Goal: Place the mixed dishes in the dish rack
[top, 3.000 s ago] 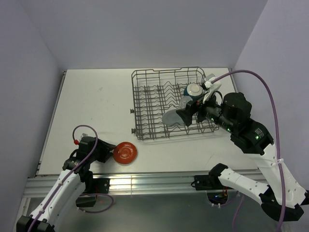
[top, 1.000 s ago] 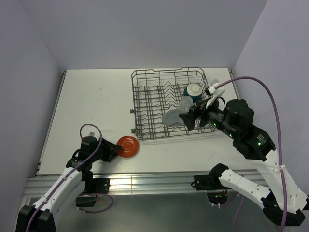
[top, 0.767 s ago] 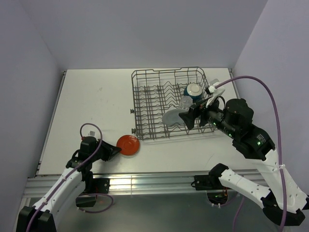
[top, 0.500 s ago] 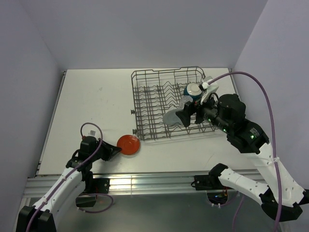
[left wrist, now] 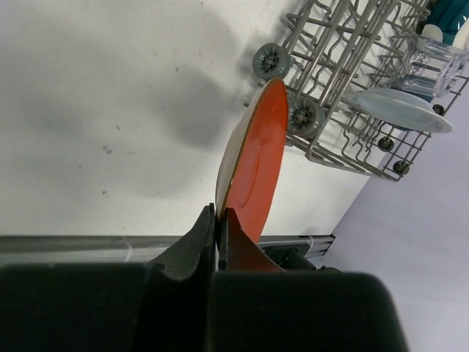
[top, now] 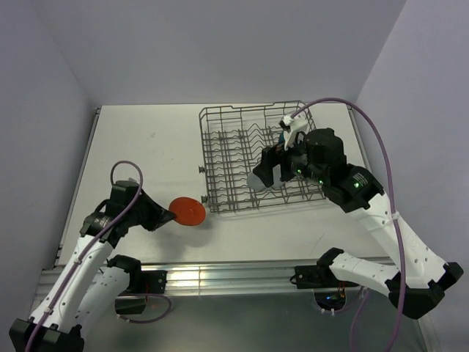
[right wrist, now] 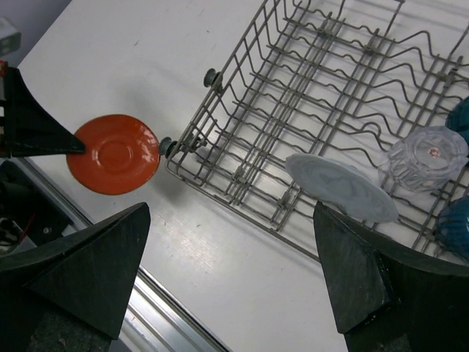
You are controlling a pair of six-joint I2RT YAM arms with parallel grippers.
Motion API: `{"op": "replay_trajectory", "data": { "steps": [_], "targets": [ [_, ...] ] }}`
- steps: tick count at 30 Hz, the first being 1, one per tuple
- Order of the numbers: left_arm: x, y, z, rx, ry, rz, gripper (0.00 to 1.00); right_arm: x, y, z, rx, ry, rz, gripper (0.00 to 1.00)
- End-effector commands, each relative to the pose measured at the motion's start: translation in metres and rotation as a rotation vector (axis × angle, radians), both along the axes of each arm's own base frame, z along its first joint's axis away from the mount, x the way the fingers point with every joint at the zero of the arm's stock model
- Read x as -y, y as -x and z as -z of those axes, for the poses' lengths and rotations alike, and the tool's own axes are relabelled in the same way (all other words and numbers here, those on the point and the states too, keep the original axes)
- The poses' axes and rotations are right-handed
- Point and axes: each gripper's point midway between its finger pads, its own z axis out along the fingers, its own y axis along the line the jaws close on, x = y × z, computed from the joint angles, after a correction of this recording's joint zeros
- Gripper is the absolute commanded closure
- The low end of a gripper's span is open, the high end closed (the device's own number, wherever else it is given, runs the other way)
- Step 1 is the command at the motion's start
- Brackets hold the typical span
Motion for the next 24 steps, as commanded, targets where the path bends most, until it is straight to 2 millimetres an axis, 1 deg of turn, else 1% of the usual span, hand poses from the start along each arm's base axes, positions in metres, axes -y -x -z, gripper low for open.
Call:
{"op": "replay_trajectory", "data": {
  "steps": [1, 2, 3, 4, 5, 6, 8, 9, 10, 11, 12, 14, 15, 16, 17, 18, 20, 22, 24],
  "targets": [
    [-0.003, 0.001, -0.031, 0.036, -0.033, 0.027, 1.00, -0.013, -0.006, -0.020, 0.015, -0.041, -0.035, 0.00],
    [-0.004, 0.001, -0.037, 0.048, -0.046, 0.039, 1.00, -0.016, -0.005, -0.025, 0.015, -0.037, -0.057, 0.00],
    [-0.005, -0.001, -0.053, 0.067, -0.052, 0.047, 1.00, -0.019, -0.006, -0.016, -0.016, -0.010, -0.068, 0.00],
    [-0.005, -0.001, -0.061, 0.081, -0.059, 0.056, 1.00, -0.020, -0.008, -0.015, -0.029, -0.011, -0.063, 0.00],
    [-0.007, -0.001, -0.067, 0.091, -0.072, 0.061, 1.00, -0.026, -0.006, -0.017, -0.039, -0.016, -0.100, 0.00],
    [-0.008, 0.000, -0.083, 0.112, -0.075, 0.064, 1.00, -0.029, -0.003, -0.018, -0.041, -0.012, -0.126, 0.00],
    [-0.008, 0.002, -0.096, 0.139, -0.084, 0.083, 1.00, -0.035, 0.000, -0.028, -0.039, -0.048, -0.147, 0.00],
    [-0.010, 0.003, -0.110, 0.154, -0.091, 0.084, 1.00, -0.040, 0.001, -0.035, -0.029, -0.076, -0.169, 0.00],
    [-0.010, 0.002, -0.117, 0.174, -0.097, 0.094, 1.00, -0.045, 0.005, -0.039, -0.034, -0.102, -0.198, 0.00],
    [-0.009, 0.002, -0.123, 0.198, -0.105, 0.127, 1.00, -0.050, 0.008, -0.042, -0.041, -0.127, -0.221, 0.00],
    [-0.007, -0.001, -0.135, 0.230, -0.103, 0.139, 1.00, -0.054, 0.006, -0.046, -0.040, -0.149, -0.221, 0.00],
    [-0.001, -0.003, -0.151, 0.301, -0.090, 0.192, 1.00, -0.062, 0.005, -0.046, -0.076, -0.166, -0.239, 0.00],
    [0.002, -0.004, -0.155, 0.320, -0.079, 0.210, 1.00, -0.068, 0.011, -0.049, -0.098, -0.187, -0.279, 0.00],
    [0.008, -0.010, -0.167, 0.392, -0.056, 0.233, 1.00, -0.073, 0.015, -0.055, -0.102, -0.203, -0.322, 0.00],
    [0.015, -0.005, -0.171, 0.418, -0.022, 0.270, 1.00, -0.079, 0.018, -0.055, -0.116, -0.204, -0.370, 0.00],
    [0.017, -0.005, -0.173, 0.433, -0.010, 0.284, 1.00, -0.083, 0.024, -0.057, -0.130, -0.215, -0.413, 0.00],
    [0.026, -0.003, -0.182, 0.496, 0.027, 0.346, 1.00, -0.088, 0.027, -0.063, -0.151, -0.246, -0.434, 0.00],
    [0.031, -0.002, -0.187, 0.547, 0.039, 0.389, 1.00, -0.095, 0.036, -0.070, -0.175, -0.284, -0.486, 0.00],
    [0.036, -0.001, -0.199, 0.608, 0.054, 0.427, 1.00, -0.097, 0.038, -0.066, -0.221, -0.278, -0.498, 0.00]
  ]
}}
